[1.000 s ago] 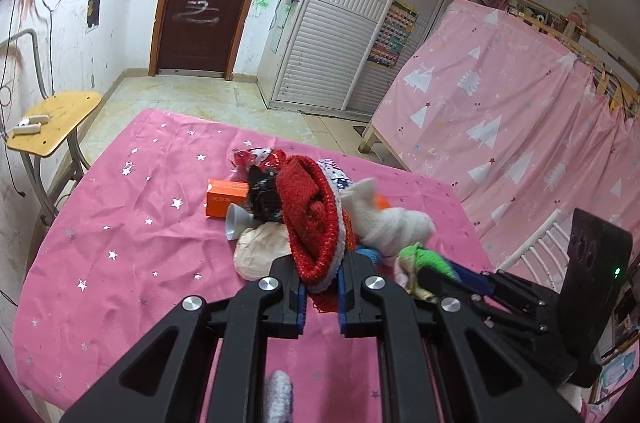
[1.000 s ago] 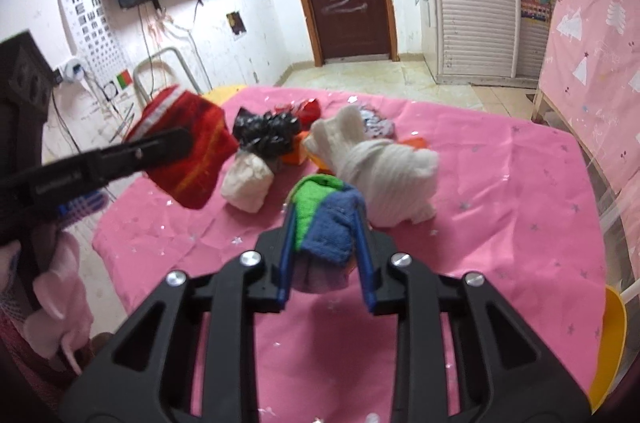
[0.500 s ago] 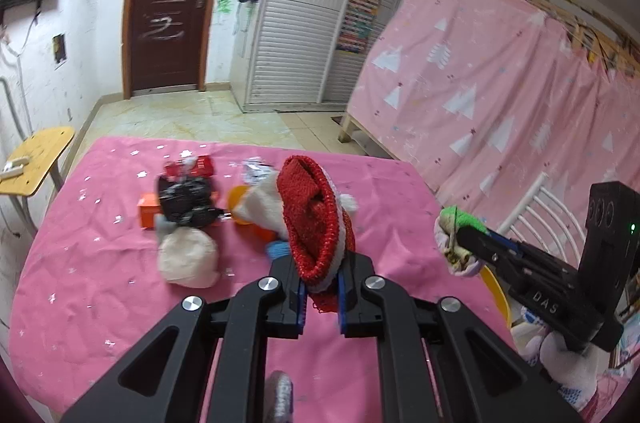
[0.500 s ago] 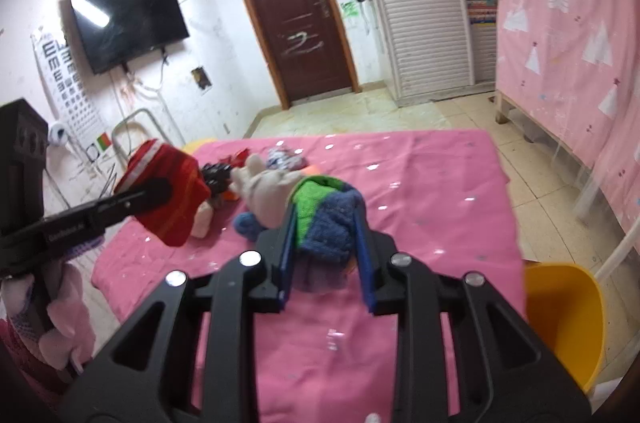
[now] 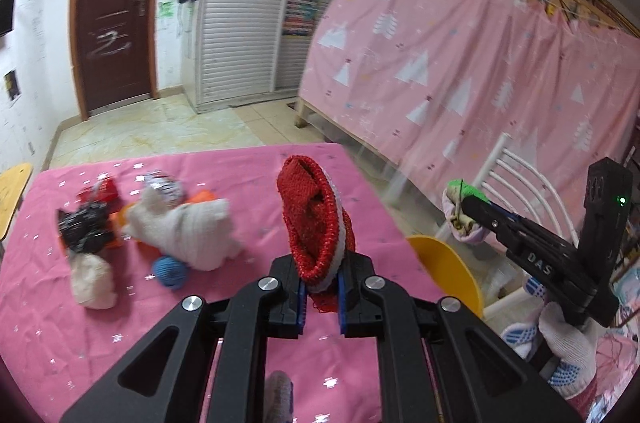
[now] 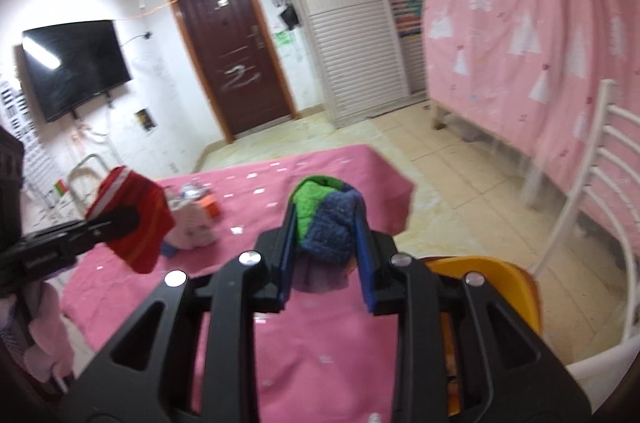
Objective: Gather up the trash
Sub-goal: 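Carry both items over the yellow bucket and open both tools to drop them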
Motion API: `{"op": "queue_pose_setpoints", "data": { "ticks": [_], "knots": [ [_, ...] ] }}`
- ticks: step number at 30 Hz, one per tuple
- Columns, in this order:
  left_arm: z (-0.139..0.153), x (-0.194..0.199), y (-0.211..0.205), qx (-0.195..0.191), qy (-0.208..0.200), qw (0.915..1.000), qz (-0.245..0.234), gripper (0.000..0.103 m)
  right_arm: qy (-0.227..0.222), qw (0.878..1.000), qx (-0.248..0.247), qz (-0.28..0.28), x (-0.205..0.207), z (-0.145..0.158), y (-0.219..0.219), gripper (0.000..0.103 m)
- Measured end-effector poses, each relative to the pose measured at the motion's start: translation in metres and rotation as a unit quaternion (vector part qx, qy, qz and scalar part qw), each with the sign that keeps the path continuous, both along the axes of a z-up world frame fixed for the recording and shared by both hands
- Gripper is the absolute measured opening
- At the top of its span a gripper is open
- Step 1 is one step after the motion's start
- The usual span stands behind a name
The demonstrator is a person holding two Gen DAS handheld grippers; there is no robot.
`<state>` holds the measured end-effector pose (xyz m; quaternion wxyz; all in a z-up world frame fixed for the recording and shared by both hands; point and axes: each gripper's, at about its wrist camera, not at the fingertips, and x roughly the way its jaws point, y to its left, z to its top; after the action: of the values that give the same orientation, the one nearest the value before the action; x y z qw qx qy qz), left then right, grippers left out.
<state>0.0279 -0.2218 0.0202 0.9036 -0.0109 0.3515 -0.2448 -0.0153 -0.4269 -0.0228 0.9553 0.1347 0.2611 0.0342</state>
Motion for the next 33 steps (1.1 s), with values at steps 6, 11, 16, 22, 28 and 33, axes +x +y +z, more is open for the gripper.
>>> {"op": "queue_pose_setpoints", "data": {
  "ticks": [6, 11, 16, 22, 28, 33],
  "knots": [
    [0.0, -0.002, -0.045, 0.009, 0.004, 0.9991, -0.042, 0.003, 0.011, 0.999, -0.003, -0.046, -0.003, -0.011, -0.035, 0.026],
    [-0.002, -0.007, -0.086, 0.017, 0.007, 0.9964, -0.082, 0.003, 0.031, 0.997, -0.012, -0.069, -0.001, -0.024, -0.051, 0.026],
    [-0.011, -0.006, -0.118, 0.024, 0.02, 0.9934, -0.111, 0.003, 0.054, 0.995, -0.005, -0.086, 0.0, -0.041, -0.072, 0.034],
    [-0.028, 0.002, -0.146, 0.026, 0.045, 0.9901, -0.13, 0.003, 0.053, 0.993, 0.009, -0.106, -0.005, -0.042, -0.087, 0.052],
    [-0.044, 0.007, -0.168, 0.004, 0.071, 0.9841, -0.163, 0.004, 0.033, 0.99, 0.023, -0.132, -0.014, -0.036, -0.104, 0.052],
    [-0.052, 0.008, -0.178, -0.001, 0.077, 0.9827, -0.168, 0.016, 0.022, 0.99, 0.028, -0.138, -0.018, -0.033, -0.108, 0.053]
  ]
}}
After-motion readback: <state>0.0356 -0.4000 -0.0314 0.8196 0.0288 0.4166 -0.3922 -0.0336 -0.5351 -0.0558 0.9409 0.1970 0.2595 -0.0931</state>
